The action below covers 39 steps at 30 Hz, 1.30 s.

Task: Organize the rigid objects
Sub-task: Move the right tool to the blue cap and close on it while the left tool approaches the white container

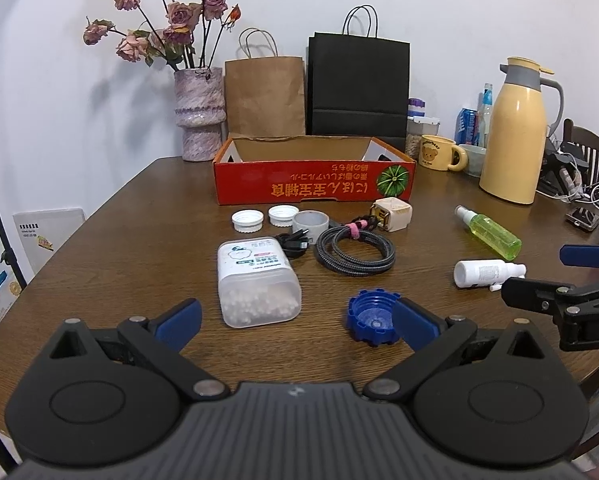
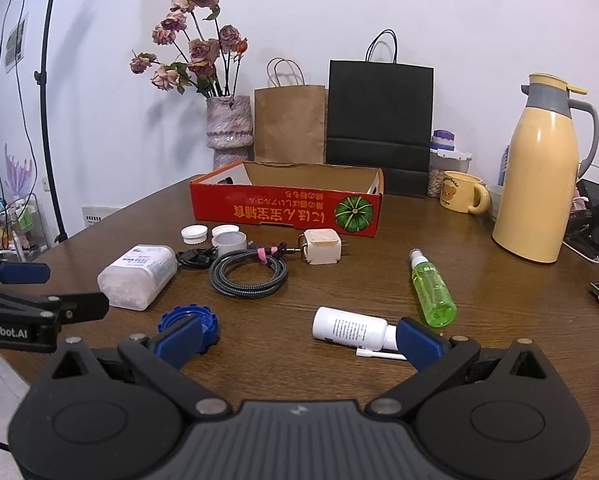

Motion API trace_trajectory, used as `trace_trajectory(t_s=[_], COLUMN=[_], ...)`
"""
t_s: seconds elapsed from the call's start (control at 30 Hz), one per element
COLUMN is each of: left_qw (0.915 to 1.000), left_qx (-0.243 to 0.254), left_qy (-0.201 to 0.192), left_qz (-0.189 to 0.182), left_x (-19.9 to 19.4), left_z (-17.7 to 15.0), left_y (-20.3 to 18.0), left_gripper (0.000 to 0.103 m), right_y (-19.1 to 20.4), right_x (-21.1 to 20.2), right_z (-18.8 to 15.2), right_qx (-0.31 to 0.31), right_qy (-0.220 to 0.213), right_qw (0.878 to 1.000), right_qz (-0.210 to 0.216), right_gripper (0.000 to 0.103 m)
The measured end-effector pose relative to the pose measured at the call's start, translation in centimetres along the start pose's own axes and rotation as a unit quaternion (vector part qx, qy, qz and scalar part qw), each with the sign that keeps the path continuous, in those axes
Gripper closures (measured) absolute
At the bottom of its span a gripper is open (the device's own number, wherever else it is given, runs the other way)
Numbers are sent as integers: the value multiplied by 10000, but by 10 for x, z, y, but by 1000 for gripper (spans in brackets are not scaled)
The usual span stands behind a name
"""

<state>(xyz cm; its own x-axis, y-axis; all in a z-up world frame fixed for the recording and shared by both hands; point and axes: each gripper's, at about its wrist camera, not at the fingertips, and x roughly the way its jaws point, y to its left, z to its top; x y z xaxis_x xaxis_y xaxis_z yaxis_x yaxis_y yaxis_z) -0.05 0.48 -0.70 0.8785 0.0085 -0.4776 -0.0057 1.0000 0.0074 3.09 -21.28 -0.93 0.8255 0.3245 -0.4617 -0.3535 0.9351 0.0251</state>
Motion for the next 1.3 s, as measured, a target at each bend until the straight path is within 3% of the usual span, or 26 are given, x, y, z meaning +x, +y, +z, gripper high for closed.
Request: trace_trajectory(t_s=[0.9,1.3], left_qw=[9982,9975], left_qx=[-280,-451], left_qy=[264,362], left_qz=[456,403], left_x=[27,38], left_z=[-3,-7], left_y=[62,88], left_gripper=[0,0], right_y=[60,82], right_x=[73,108], right_z=[7,-1], right_qx=[-415,-419], right_qy=[506,867], right_qw=[9953,9924], right_qz=[707,770], right_gripper=[0,2])
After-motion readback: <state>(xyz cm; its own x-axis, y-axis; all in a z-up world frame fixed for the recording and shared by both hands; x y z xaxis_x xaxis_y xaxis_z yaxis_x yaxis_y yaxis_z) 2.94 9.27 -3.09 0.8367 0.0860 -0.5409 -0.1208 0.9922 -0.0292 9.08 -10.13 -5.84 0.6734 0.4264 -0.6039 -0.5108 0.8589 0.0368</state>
